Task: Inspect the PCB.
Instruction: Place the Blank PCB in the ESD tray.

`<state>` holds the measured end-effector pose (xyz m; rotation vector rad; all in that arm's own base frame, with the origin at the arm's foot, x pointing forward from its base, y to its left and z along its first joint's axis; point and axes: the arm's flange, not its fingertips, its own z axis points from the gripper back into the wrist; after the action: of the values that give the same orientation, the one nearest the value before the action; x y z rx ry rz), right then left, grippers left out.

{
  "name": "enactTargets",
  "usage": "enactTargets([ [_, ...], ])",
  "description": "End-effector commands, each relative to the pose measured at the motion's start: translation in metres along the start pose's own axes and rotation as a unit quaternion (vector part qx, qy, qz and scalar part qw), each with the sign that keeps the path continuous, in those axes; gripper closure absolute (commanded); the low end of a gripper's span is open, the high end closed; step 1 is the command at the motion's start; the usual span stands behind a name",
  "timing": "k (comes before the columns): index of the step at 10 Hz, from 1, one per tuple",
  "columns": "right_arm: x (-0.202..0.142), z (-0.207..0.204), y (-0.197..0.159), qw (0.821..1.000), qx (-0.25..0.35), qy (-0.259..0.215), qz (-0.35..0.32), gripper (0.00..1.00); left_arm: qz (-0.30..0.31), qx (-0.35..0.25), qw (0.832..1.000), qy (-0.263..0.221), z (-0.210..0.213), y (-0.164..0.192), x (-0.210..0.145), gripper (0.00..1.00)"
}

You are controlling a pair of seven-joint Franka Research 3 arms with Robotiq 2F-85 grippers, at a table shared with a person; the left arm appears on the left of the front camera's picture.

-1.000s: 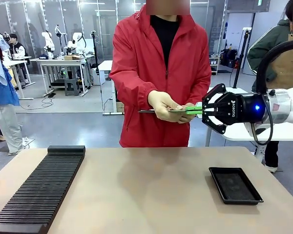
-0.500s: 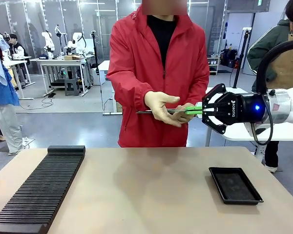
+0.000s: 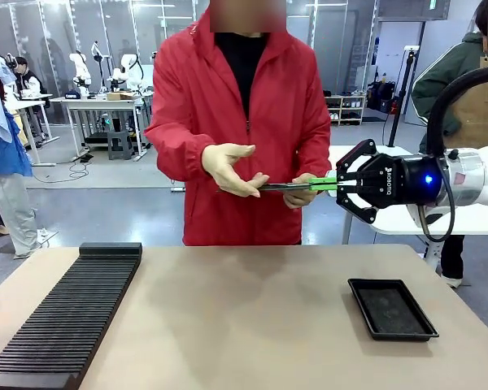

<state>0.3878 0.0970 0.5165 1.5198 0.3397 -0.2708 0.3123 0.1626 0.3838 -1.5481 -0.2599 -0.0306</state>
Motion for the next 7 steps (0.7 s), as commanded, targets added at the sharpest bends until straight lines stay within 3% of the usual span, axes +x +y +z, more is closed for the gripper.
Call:
enactTargets([
  [1,-0.0014,-0.0005,0.001,1.0,0.0,0.0,0.002,1.0,0.0,0.001,1.0,-0.001,0.0009,-0.0001,-0.0007,0.0],
  [7,-0.0014,-0.0005,0.001,1.0,0.0,0.0,0.002,1.0,0.0,0.001,1.0,-0.001,0.0009,-0.0001,-0.0007,0.0],
])
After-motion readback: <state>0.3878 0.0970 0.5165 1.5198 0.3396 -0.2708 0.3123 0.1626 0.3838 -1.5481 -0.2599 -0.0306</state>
